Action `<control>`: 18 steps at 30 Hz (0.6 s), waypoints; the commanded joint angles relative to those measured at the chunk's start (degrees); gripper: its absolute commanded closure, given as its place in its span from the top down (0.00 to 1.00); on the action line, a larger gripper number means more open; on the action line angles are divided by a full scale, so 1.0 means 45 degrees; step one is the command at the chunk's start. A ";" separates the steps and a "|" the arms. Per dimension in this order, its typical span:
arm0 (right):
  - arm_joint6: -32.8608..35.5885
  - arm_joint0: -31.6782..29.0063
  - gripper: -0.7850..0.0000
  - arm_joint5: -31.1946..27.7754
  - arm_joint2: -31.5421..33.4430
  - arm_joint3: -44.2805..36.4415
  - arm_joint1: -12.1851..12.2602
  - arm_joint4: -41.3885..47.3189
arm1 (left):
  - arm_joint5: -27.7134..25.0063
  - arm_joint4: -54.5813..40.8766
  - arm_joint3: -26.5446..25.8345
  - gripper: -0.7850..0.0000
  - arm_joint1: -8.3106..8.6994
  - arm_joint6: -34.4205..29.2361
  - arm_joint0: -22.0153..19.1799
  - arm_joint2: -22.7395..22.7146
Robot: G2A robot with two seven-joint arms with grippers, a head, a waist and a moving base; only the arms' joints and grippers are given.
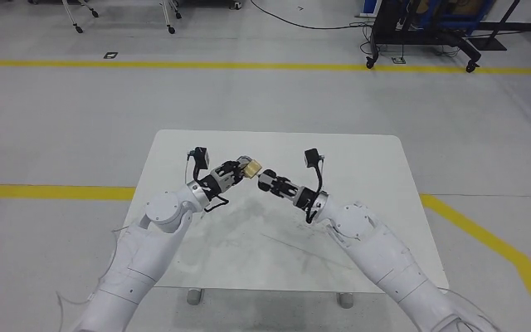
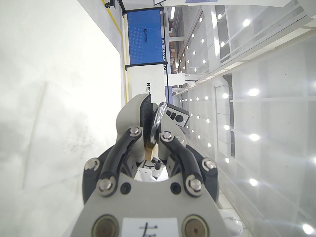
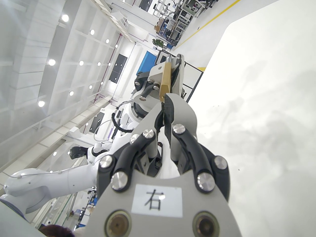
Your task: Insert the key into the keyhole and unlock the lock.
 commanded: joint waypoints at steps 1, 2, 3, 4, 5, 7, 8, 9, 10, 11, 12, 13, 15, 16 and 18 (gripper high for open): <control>0.0045 0.0014 0.00 0.0007 0.0036 0.0017 -0.0018 -0.0017 | -0.0036 0.0020 -0.0003 0.00 -0.0014 -0.0089 -0.0005 -0.0003; 0.0073 0.0025 0.00 0.0027 0.0040 0.0015 -0.0030 -0.0027 | -0.0050 0.0033 -0.0006 0.00 -0.0022 -0.0143 -0.0007 0.0004; 0.0088 0.0039 0.00 0.0048 0.0045 0.0015 -0.0043 -0.0030 | -0.0062 0.0037 0.0003 0.00 -0.0030 -0.0160 -0.0007 0.0002; 0.0093 0.0052 0.00 0.0072 0.0050 0.0023 -0.0056 -0.0038 | -0.0064 0.0049 0.0010 0.00 -0.0037 -0.0170 -0.0006 0.0004; 0.0090 0.0067 0.00 0.0083 0.0054 0.0020 -0.0070 -0.0063 | -0.0077 0.0078 0.0014 0.00 -0.0043 -0.0188 -0.0012 0.0001; 0.0098 0.0075 0.00 0.0080 0.0067 0.0030 -0.0094 -0.0075 | -0.0104 0.0070 0.0024 0.00 -0.0057 -0.0178 -0.0006 -0.0026; 0.0102 0.0079 0.00 0.0069 0.0080 0.0028 -0.0103 -0.0101 | -0.0117 0.0061 0.0027 0.00 -0.0062 -0.0172 0.0002 -0.0048; 0.0113 0.0071 0.31 0.0055 0.0092 0.0018 -0.0112 -0.0103 | -0.0112 0.0048 0.0035 0.00 -0.0067 -0.0170 0.0011 -0.0068; 0.0125 0.0061 0.41 0.0036 0.0114 0.0005 -0.0117 -0.0123 | -0.0111 0.0036 0.0033 0.00 -0.0072 -0.0164 0.0017 -0.0087; 0.0126 0.0047 0.46 0.0004 0.0144 -0.0020 -0.0120 -0.0153 | -0.0089 0.0020 0.0040 0.00 -0.0079 -0.0143 0.0026 -0.0103; 0.0117 0.0012 0.51 -0.0042 0.0183 -0.0049 -0.0121 -0.0151 | -0.0051 0.0017 0.0042 0.00 -0.0085 -0.0122 0.0029 -0.0113; 0.0129 -0.0022 0.52 -0.0081 0.0221 -0.0080 -0.0119 -0.0172 | -0.0028 0.0021 0.0033 0.00 -0.0092 -0.0118 0.0029 -0.0120; 0.0136 -0.0111 0.49 -0.0178 0.0316 -0.0146 -0.0112 -0.0162 | 0.0030 0.0013 0.0047 0.00 -0.0104 -0.0058 0.0037 -0.0150; 0.0151 -0.0154 0.49 -0.0195 0.0360 -0.0171 -0.0108 -0.0168 | 0.0046 -0.0010 0.0049 0.00 -0.0111 -0.0016 0.0042 -0.0177; 0.0178 -0.0237 0.48 -0.0247 0.0438 -0.0221 -0.0104 -0.0155 | 0.0051 -0.0020 0.0046 0.00 -0.0119 0.0031 0.0056 -0.0229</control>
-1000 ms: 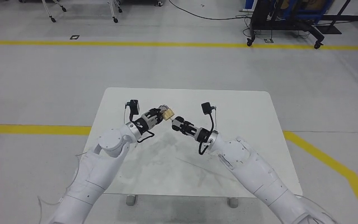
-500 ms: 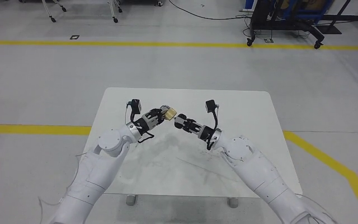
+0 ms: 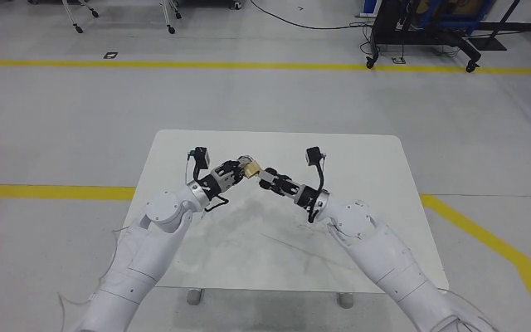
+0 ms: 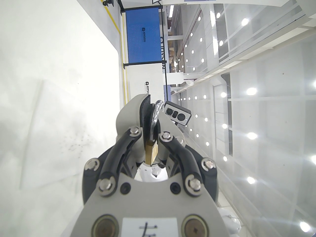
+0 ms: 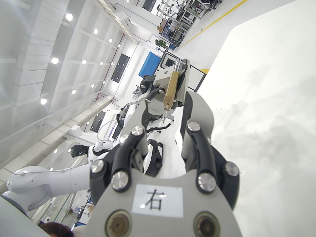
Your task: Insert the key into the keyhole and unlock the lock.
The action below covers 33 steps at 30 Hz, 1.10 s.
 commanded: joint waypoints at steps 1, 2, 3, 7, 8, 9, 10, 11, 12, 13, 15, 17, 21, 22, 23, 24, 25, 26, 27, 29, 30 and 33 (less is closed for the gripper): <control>0.0028 -0.0083 0.47 -0.0053 0.0076 -0.0034 0.0003 0.0009 | -0.0010 -0.0010 -0.0007 0.00 -0.0007 0.0037 0.0021 -0.0057; 0.0044 -0.0124 0.47 -0.0068 0.0101 -0.0041 0.0001 0.0031 | -0.0025 -0.0023 -0.0016 0.00 -0.0012 0.0051 0.0037 -0.0081; 0.0075 -0.0158 0.46 -0.0092 0.0118 -0.0051 -0.0002 0.0063 | -0.0033 -0.0018 -0.0023 0.00 -0.0015 0.0064 0.0052 -0.0101; 0.0197 -0.0243 0.40 -0.0130 0.0115 -0.0057 -0.0027 0.0025 | -0.0120 0.0048 -0.0086 0.00 -0.0033 0.0148 0.0115 -0.0160; 0.0212 -0.0257 0.40 -0.0118 0.0107 -0.0056 -0.0037 0.0021 | -0.0146 0.0060 -0.0094 0.00 -0.0037 0.0181 0.0131 -0.0182; 0.0231 -0.0263 0.40 -0.0109 0.0100 -0.0058 -0.0046 0.0003 | -0.0193 0.0040 -0.0116 0.00 -0.0042 0.0199 0.0152 -0.0207; 0.0246 -0.0266 0.40 -0.0126 0.0097 -0.0067 -0.0056 0.0012 | -0.0239 0.0053 -0.0136 0.00 -0.0046 0.0200 0.0168 -0.0227; 0.0297 -0.0272 0.39 -0.0161 0.0084 -0.0074 -0.0070 0.0070 | -0.0269 0.0064 -0.0147 0.00 -0.0049 0.0202 0.0189 -0.0244; 0.0370 -0.0271 0.38 -0.0213 0.0067 -0.0080 -0.0088 0.0210 | -0.0322 0.0068 -0.0175 0.00 -0.0054 0.0196 0.0209 -0.0256; 0.0461 -0.0262 0.37 -0.0262 0.0050 -0.0069 -0.0108 0.0379 | -0.0375 0.0086 -0.0200 0.00 -0.0058 0.0192 0.0229 -0.0267; 0.0738 -0.0227 0.36 -0.0312 0.0000 0.0004 -0.0153 0.0849 | -0.0489 0.0115 -0.0251 0.00 -0.0067 0.0174 0.0266 -0.0284; 0.1048 -0.0174 0.35 -0.0340 -0.0050 0.0137 -0.0208 0.1457 | -0.0666 0.0047 -0.0305 0.00 -0.0079 0.0088 0.0322 -0.0313; 0.1591 -0.0007 0.27 -0.0440 -0.0078 0.0572 -0.0310 0.2521 | -0.0993 -0.0072 -0.0325 0.00 -0.0082 -0.0292 0.0390 -0.0401; 0.1769 0.0014 0.25 -0.0516 -0.0080 0.0656 -0.0337 0.2876 | -0.1020 -0.0050 -0.0323 0.00 -0.0082 -0.0348 0.0389 -0.0416; 0.1970 0.0027 0.20 -0.0610 -0.0065 0.0751 -0.0363 0.3286 | -0.1083 -0.0061 -0.0338 0.00 -0.0085 -0.0397 0.0396 -0.0431; 0.2184 0.0057 0.15 -0.0692 -0.0039 0.0857 -0.0380 0.3596 | -0.1137 -0.0070 -0.0346 0.00 -0.0089 -0.0437 0.0411 -0.0442; 0.2402 0.0077 0.06 -0.0769 -0.0021 0.0941 -0.0397 0.3891 | -0.1174 -0.0060 -0.0346 0.00 -0.0091 -0.0461 0.0421 -0.0454; 0.2647 0.0078 0.02 -0.0797 -0.0016 0.1015 -0.0417 0.4264 | -0.1230 -0.0073 -0.0360 0.00 -0.0096 -0.0491 0.0431 -0.0465; 0.2879 0.0100 0.00 -0.0802 0.0000 0.1108 -0.0434 0.4573 | -0.1287 -0.0085 -0.0370 0.00 -0.0101 -0.0530 0.0446 -0.0472; 0.3210 0.0178 0.00 -0.0739 0.0028 0.1314 -0.0461 0.4935 | -0.1362 -0.0096 -0.0386 0.00 -0.0109 -0.0600 0.0469 -0.0485; 0.3354 0.0210 0.00 -0.0739 0.0025 0.1378 -0.0480 0.5100 | -0.1390 -0.0090 -0.0390 0.00 -0.0112 -0.0620 0.0475 -0.0493; 0.3819 0.0269 0.00 -0.0707 -0.0024 0.1580 -0.0554 0.5726 | -0.1585 -0.0086 -0.0451 0.00 -0.0126 -0.0799 0.0504 -0.0488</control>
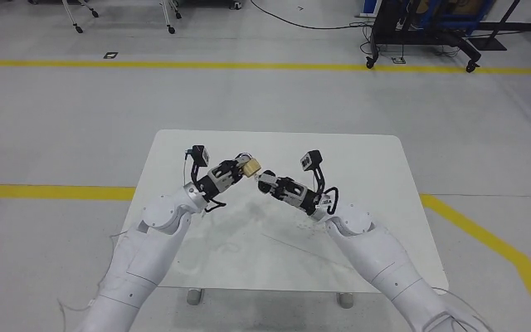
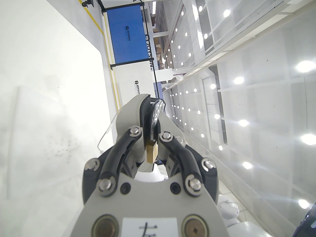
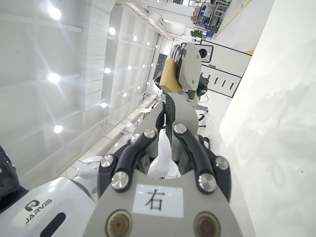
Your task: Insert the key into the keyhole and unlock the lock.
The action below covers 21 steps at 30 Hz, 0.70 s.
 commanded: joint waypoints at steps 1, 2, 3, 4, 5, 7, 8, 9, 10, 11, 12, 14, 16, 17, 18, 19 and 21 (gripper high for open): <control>0.0380 0.0037 0.00 0.0037 -0.0045 0.0130 -0.0060 0.0569 | -0.0205 0.0016 -0.0041 0.00 -0.0005 -0.0203 0.0015 -0.0005; 0.0642 0.0037 0.00 0.0083 -0.0076 0.0178 -0.0097 0.0994 | -0.0332 0.0041 -0.0062 0.00 -0.0006 -0.0285 0.0028 -0.0009; 0.0888 0.0064 0.00 0.0115 -0.0075 0.0278 -0.0130 0.1383 | -0.0469 0.0052 -0.0088 0.00 -0.0007 -0.0369 0.0042 -0.0019; 0.1125 0.0095 0.00 0.0153 -0.0078 0.0390 -0.0161 0.1728 | -0.0609 0.0055 -0.0104 0.00 -0.0009 -0.0429 0.0063 -0.0033; 0.1420 0.0119 0.00 0.0230 -0.0095 0.0482 -0.0198 0.2133 | -0.0759 0.0095 -0.0126 0.00 -0.0009 -0.0472 0.0081 -0.0050; 0.1975 0.0194 0.00 0.0359 -0.0092 0.0735 -0.0262 0.2842 | -0.1154 0.0146 -0.0204 0.00 -0.0011 -0.0532 0.0147 -0.0092; 0.2168 0.0247 0.00 0.0380 -0.0089 0.0883 -0.0289 0.3027 | -0.1380 0.0245 -0.0241 0.00 -0.0008 -0.0492 0.0191 -0.0126; 0.2375 0.0284 0.00 0.0423 -0.0110 0.0979 -0.0323 0.3244 | -0.1562 0.0304 -0.0296 0.00 -0.0009 -0.0495 0.0246 -0.0134; 0.2631 0.0304 0.00 0.0499 -0.0136 0.1051 -0.0364 0.3568 | -0.1709 0.0335 -0.0330 0.00 -0.0010 -0.0483 0.0294 -0.0153; 0.2894 0.0339 0.00 0.0583 -0.0157 0.1151 -0.0401 0.3855 | -0.1835 0.0374 -0.0364 0.00 -0.0011 -0.0449 0.0337 -0.0171; 0.3140 0.0378 0.00 0.0679 -0.0184 0.1255 -0.0441 0.4120 | -0.1968 0.0373 -0.0412 0.00 -0.0015 -0.0444 0.0378 -0.0183; 0.3598 0.0477 0.00 0.0869 -0.0248 0.1492 -0.0520 0.4551 | -0.2267 0.0400 -0.0480 0.00 -0.0015 -0.0486 0.0450 -0.0223; 0.3976 0.0559 0.00 0.1073 -0.0323 0.1687 -0.0608 0.4971 | -0.2587 0.0416 -0.0550 0.00 -0.0016 -0.0546 0.0518 -0.0267; 0.4166 0.0608 0.00 0.1170 -0.0345 0.1810 -0.0647 0.5163 | -0.2743 0.0412 -0.0576 0.00 -0.0016 -0.0569 0.0550 -0.0292; 0.4302 0.0662 0.00 0.1213 -0.0357 0.1935 -0.0684 0.5293 | -0.2899 0.0434 -0.0597 0.00 -0.0016 -0.0583 0.0582 -0.0314; 0.4372 0.0732 0.00 0.1169 -0.0360 0.2071 -0.0711 0.5276 | -0.2982 0.0424 -0.0603 0.00 -0.0018 -0.0587 0.0617 -0.0325; 0.4144 0.0941 0.00 0.0671 -0.0351 0.2369 -0.0718 0.4475 | -0.2965 0.0363 -0.0576 0.00 -0.0026 -0.0528 0.0653 -0.0351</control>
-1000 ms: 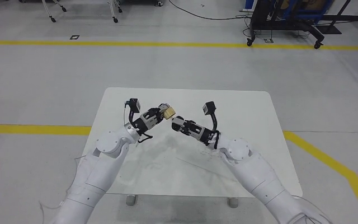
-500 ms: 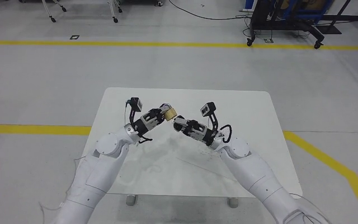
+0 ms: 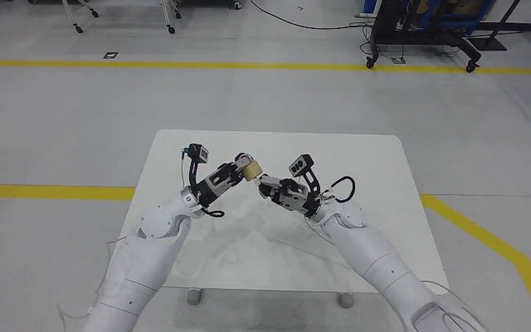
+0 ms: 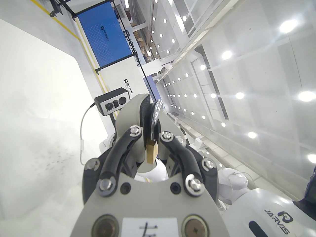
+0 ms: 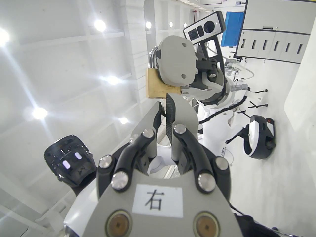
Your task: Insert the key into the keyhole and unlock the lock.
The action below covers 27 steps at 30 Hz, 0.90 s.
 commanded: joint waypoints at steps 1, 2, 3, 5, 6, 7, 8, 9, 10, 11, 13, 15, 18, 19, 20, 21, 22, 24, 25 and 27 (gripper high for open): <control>-0.0384 0.0188 0.00 -0.0711 0.0017 0.0165 0.0009 -0.1110 | 0.0159 -0.0112 0.0067 0.00 -0.0012 0.0174 0.0023 -0.0042; -0.0523 0.0200 0.35 -0.1111 0.0063 0.0062 0.0027 -0.1574 | 0.0274 -0.0214 0.0088 0.00 -0.0024 0.0277 0.0025 -0.0053; -0.0707 0.0169 0.69 -0.1445 0.0152 -0.0026 0.0063 -0.2019 | 0.0390 -0.0282 0.0119 0.00 -0.0032 0.0385 0.0017 -0.0076; -0.1189 0.0016 1.00 -0.1973 0.0427 -0.0349 0.0156 -0.2767 | 0.0679 -0.0439 0.0174 0.00 -0.0054 0.0635 0.0016 -0.0104; -0.1356 -0.0118 1.00 -0.2189 0.0596 -0.0574 0.0217 -0.3090 | 0.0853 -0.0480 0.0203 0.00 -0.0061 0.0705 -0.0005 -0.0111; -0.1506 -0.0250 1.00 -0.2323 0.0778 -0.0800 0.0290 -0.3466 | 0.0990 -0.0482 0.0219 0.00 -0.0068 0.0792 -0.0024 -0.0117; -0.1677 -0.0375 1.00 -0.2451 0.0979 -0.1045 0.0372 -0.3936 | 0.1117 -0.0506 0.0221 0.00 -0.0078 0.0846 -0.0037 -0.0106; -0.1814 -0.0459 1.00 -0.2528 0.1122 -0.1215 0.0432 -0.4321 | 0.1177 -0.0491 0.0214 0.00 -0.0085 0.0853 -0.0056 -0.0096; -0.1814 -0.0459 1.00 -0.2528 0.1122 -0.1215 0.0432 -0.4321 | 0.1217 -0.0471 0.0219 0.00 -0.0091 0.0846 -0.0068 -0.0087; -0.1814 -0.0459 1.00 -0.2528 0.1122 -0.1215 0.0432 -0.4321 | 0.1308 -0.0465 0.0237 0.00 -0.0097 0.0841 -0.0076 -0.0072; -0.1814 -0.0459 1.00 -0.2528 0.1122 -0.1215 0.0432 -0.4321 | 0.1569 -0.0406 0.0289 0.00 -0.0112 0.0917 -0.0120 -0.0039; -0.1814 -0.0459 1.00 -0.2528 0.1122 -0.1215 0.0432 -0.4321 | 0.1810 -0.0335 0.0316 0.00 -0.0128 0.0969 -0.0166 0.0011; -0.1814 -0.0459 1.00 -0.2528 0.1122 -0.1215 0.0432 -0.4321 | 0.2138 -0.0371 0.0387 0.00 -0.0159 0.0925 -0.0248 0.0098; -0.1814 -0.0459 1.00 -0.2528 0.1122 -0.1215 0.0432 -0.4321 | 0.2240 -0.0357 0.0414 0.00 -0.0170 0.0934 -0.0290 0.0124; -0.1785 -0.0518 1.00 -0.2097 0.1068 -0.1312 0.0446 -0.4446 | 0.2312 -0.0328 0.0440 0.00 -0.0181 0.0920 -0.0326 0.0160; -0.1722 -0.0514 1.00 -0.1658 0.1121 -0.1468 0.0491 -0.4660 | 0.2348 -0.0322 0.0459 0.00 -0.0191 0.0897 -0.0358 0.0186; -0.1700 -0.0545 1.00 -0.1217 0.1221 -0.1608 0.0554 -0.4922 | 0.2386 -0.0311 0.0488 0.00 -0.0199 0.0865 -0.0381 0.0207; -0.1330 -0.0581 1.00 -0.0074 0.1328 -0.1934 0.0672 -0.5271 | 0.2432 -0.0249 0.0511 0.00 -0.0206 0.0740 -0.0427 0.0241; -0.1214 -0.0615 0.95 0.0355 0.1481 -0.2188 0.0749 -0.5471 | 0.2440 -0.0211 0.0540 0.00 -0.0207 0.0678 -0.0446 0.0244; -0.0619 -0.0749 0.50 0.1278 0.1706 -0.2728 0.0891 -0.5589 | 0.2475 -0.0109 0.0565 0.00 -0.0206 0.0482 -0.0490 0.0270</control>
